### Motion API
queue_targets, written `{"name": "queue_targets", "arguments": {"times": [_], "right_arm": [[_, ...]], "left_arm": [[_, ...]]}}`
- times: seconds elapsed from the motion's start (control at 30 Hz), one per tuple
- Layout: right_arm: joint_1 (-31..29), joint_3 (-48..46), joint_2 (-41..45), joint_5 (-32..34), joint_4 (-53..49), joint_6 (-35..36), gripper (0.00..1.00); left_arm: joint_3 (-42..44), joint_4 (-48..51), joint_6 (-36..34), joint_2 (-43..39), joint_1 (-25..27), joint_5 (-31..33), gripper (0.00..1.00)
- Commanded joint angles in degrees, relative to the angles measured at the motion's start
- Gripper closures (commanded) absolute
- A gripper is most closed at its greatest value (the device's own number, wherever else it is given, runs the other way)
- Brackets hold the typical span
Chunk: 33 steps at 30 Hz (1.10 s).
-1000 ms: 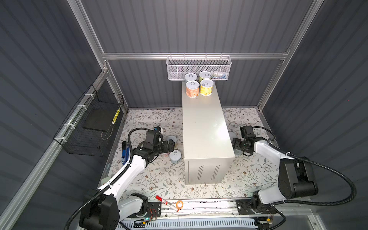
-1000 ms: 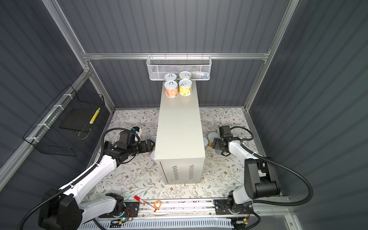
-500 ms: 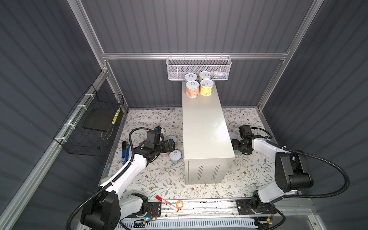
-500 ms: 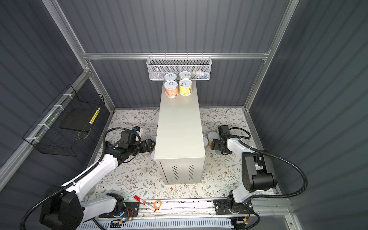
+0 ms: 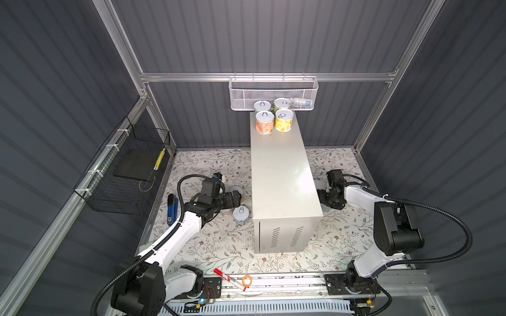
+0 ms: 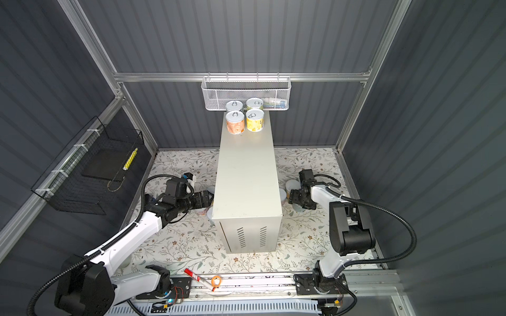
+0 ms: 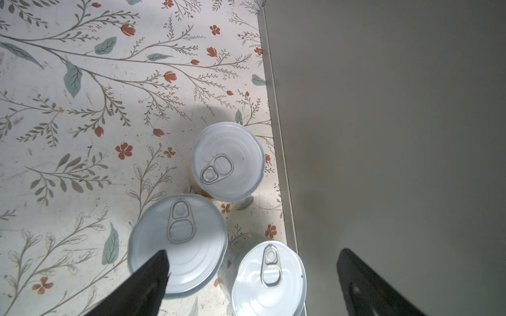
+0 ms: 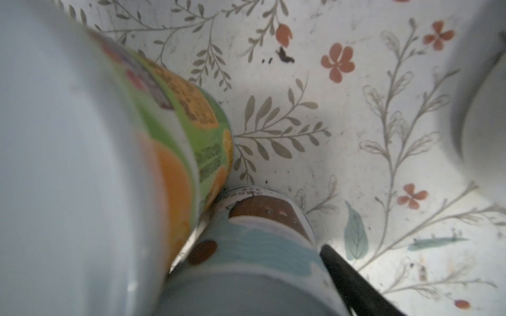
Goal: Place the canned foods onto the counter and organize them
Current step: 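Lower the right gripper onto the pale-teal can and close on it, then lift the pale-teal can with the right gripper toward the cabinet top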
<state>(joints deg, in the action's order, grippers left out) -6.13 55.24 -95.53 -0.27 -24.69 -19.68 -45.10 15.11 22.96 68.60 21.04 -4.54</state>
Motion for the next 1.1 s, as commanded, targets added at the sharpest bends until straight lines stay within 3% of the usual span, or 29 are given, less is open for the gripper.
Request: {"name": "queue_targets", "arguments": {"times": [0.0, 0.2, 0.27, 0.37, 0.43, 0.5, 0.83, 1.07], "right_arm": [[0.1, 0.9, -0.3, -1.5, -1.4, -0.8, 0.16], [0.1, -0.4, 0.4, -1.7, -1.6, -0.8, 0.23], [0.1, -1.1, 1.0, -1.5, -1.5, -1.0, 0.31], [0.0, -2.3, 2.7, -1.4, -1.7, -1.3, 0.57], [0.0, -3.3, 5.1, -1.5, -1.9, -1.7, 0.84], [-0.1, -3.8, 7.8, -1.5, -3.0, -2.0, 1.0], [-1.5, -1.3, 27.3, -4.6, -15.2, -2.3, 1.0], [-2.1, 9.2, 37.2, -5.6, -24.9, -0.8, 1.0]], "left_arm": [[0.4, -1.0, -0.5, -0.5, 0.3, -1.1, 0.03], [0.9, -1.2, -0.5, -0.7, 0.3, -1.1, 0.03], [0.8, -1.3, -0.7, -0.9, 0.3, -1.0, 0.03], [0.7, -1.2, -0.9, -0.9, 0.3, -1.0, 0.03], [0.5, -1.0, -1.1, -0.9, 0.3, -1.1, 0.03], [0.1, -0.7, -1.2, -0.8, 0.3, -1.3, 0.03], [-4.4, 4.4, -3.5, -1.1, 0.2, 0.1, 0.03], [-8.3, 7.7, -4.1, 1.2, 0.2, -1.0, 0.03]]}}
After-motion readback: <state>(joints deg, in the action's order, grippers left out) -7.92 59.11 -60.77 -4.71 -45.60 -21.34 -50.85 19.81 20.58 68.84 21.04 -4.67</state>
